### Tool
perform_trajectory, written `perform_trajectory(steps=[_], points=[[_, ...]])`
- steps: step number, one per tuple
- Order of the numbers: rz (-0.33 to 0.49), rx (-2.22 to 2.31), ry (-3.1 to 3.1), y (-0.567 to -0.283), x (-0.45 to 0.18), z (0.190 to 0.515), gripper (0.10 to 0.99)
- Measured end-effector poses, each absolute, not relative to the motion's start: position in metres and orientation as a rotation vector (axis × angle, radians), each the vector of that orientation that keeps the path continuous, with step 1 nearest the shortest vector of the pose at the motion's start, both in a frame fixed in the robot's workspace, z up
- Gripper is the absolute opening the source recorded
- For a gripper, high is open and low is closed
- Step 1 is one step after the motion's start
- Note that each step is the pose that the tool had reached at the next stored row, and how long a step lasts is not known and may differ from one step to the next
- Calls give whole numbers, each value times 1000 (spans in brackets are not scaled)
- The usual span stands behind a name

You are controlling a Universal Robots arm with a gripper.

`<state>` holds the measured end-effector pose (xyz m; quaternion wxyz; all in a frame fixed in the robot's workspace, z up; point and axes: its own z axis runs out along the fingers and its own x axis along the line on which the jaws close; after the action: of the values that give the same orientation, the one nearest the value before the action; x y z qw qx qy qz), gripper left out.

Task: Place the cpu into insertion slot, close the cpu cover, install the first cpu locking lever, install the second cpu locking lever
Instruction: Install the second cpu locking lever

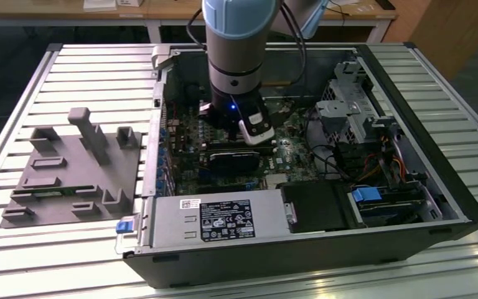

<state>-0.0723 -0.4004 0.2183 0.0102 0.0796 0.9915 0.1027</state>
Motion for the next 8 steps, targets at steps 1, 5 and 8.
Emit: perform_trajectory(steps=[1,5,8], points=[[322,249,3095,-401,-73,218,102],[332,249,3094,-401,-76,215,102],[344,249,3093,-401,-77,213,102]])
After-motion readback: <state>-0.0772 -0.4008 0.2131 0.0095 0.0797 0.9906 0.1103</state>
